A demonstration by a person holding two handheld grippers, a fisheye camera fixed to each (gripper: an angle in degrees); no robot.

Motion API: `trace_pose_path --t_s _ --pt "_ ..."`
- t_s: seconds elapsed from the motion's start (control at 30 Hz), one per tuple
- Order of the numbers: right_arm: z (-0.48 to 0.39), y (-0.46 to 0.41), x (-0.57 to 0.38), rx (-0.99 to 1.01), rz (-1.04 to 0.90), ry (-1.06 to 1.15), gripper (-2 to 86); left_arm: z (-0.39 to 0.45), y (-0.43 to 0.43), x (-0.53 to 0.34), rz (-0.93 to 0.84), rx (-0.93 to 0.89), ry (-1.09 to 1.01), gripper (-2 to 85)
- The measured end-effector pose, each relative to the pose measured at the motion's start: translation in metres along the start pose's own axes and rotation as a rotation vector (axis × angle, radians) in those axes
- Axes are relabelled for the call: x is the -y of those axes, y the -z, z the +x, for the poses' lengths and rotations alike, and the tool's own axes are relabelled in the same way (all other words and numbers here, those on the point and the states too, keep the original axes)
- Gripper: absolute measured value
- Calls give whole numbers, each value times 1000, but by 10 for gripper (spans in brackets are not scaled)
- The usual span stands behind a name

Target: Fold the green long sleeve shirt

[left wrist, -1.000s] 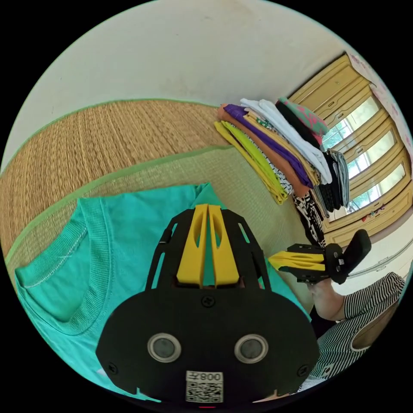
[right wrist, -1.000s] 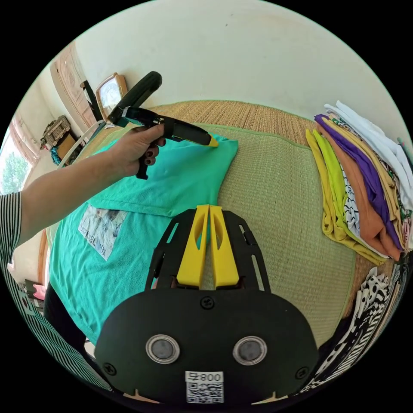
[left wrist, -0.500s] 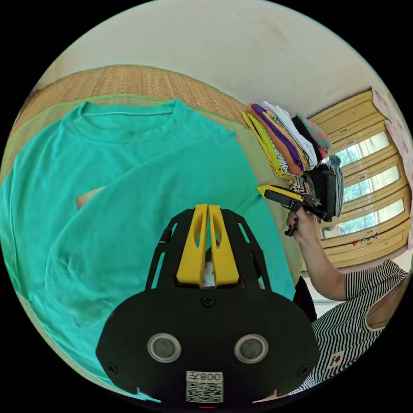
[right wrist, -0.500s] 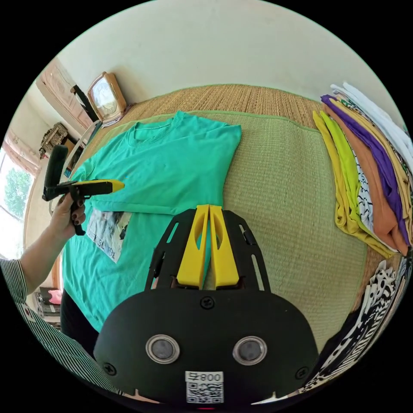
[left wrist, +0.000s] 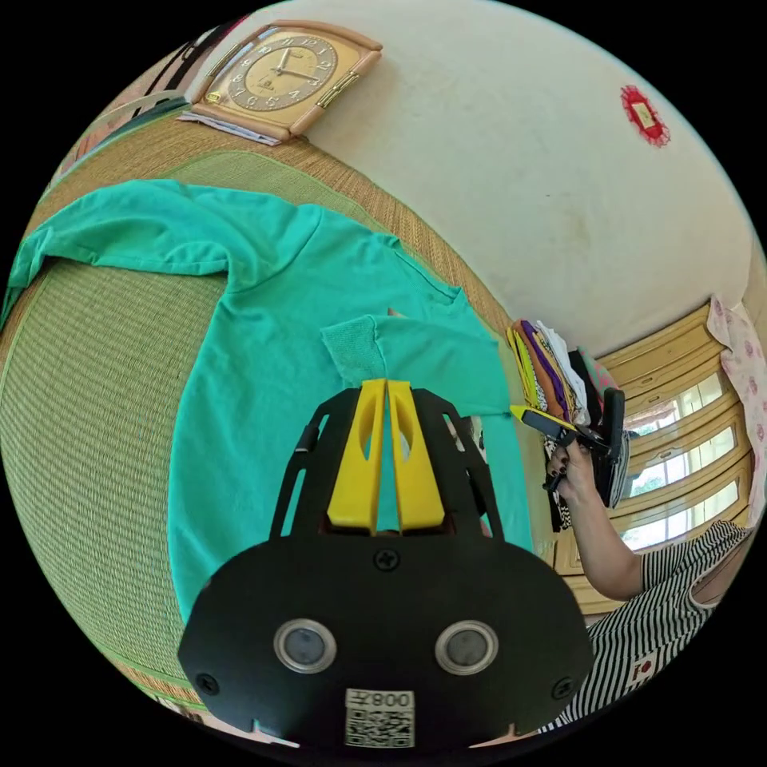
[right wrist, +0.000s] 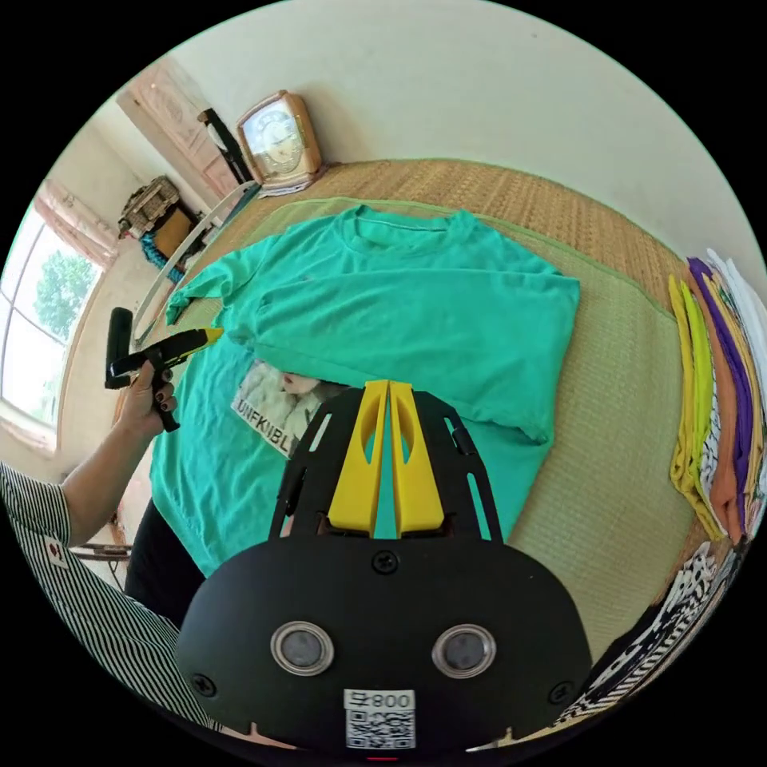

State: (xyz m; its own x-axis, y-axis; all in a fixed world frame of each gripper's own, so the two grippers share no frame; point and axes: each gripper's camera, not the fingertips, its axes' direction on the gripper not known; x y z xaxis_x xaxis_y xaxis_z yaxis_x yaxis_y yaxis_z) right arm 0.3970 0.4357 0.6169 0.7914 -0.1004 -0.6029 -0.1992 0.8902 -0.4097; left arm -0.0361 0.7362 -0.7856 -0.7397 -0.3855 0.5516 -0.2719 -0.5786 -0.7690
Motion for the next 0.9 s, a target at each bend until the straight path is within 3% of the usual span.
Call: trace_pose_path --t_s 0.17,0.3,0.47,0.63,0.8,0.9 --pt "-84 -30 61 53 -20 190 3 -54 13 -17 -31 -84 67 33" --pt "-137 -61 110 62 -63 299 0 -74 36 -29 -8 -115 5 11" --pt "-154 -123 143 86 -215 284 0 -113 63 -53 -42 -91 18 15" --pt "-151 -130 146 140 -176 240 2 -187 170 -87 188 -3 134 57" --pt "-173 -134 151 38 -178 284 3 -274 275 -112 411 132 347 81" --pt "-180 -137 152 1 -175 287 2 -320 310 -120 462 103 471 91"
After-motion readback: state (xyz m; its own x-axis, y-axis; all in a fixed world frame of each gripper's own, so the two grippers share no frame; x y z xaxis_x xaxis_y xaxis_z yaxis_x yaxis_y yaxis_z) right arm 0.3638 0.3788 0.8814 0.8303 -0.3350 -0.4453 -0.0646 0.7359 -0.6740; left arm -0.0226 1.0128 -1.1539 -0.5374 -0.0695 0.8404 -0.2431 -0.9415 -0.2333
